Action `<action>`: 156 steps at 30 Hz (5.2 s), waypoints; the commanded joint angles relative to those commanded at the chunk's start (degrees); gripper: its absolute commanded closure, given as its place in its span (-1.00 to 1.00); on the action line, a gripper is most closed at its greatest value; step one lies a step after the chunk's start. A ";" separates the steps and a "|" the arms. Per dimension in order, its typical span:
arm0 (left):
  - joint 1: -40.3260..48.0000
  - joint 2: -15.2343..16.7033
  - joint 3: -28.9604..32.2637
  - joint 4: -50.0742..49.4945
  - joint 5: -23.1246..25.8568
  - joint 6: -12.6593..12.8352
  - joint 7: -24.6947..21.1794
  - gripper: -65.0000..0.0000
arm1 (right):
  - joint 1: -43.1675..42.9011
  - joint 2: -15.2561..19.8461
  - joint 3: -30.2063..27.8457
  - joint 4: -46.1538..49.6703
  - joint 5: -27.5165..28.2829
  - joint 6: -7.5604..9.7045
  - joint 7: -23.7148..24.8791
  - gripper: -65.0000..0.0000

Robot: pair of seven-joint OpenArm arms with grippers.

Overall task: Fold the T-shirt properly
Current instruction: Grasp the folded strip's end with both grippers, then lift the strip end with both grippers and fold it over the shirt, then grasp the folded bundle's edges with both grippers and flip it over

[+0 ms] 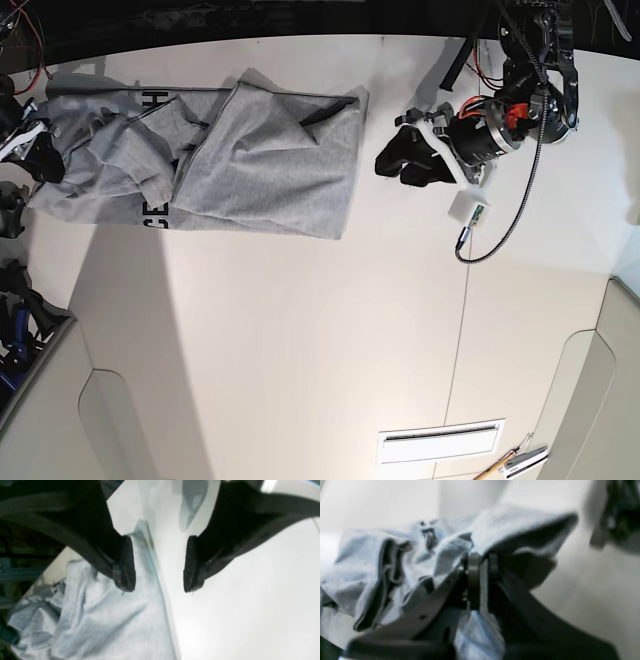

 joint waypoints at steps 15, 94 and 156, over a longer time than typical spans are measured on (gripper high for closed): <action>1.99 0.48 8.87 -8.87 0.20 0.00 -5.88 -0.05 | 10.97 -3.23 -6.40 10.16 4.70 0.02 -8.83 1.00; 0.92 5.53 6.91 -7.80 -11.15 0.00 4.09 -0.05 | 3.54 -3.54 -61.11 21.84 -42.18 -2.80 4.11 1.00; 2.12 9.81 18.97 2.47 7.26 0.00 -3.98 0.90 | 29.97 -13.73 -42.75 -14.16 -25.29 -1.09 9.84 1.00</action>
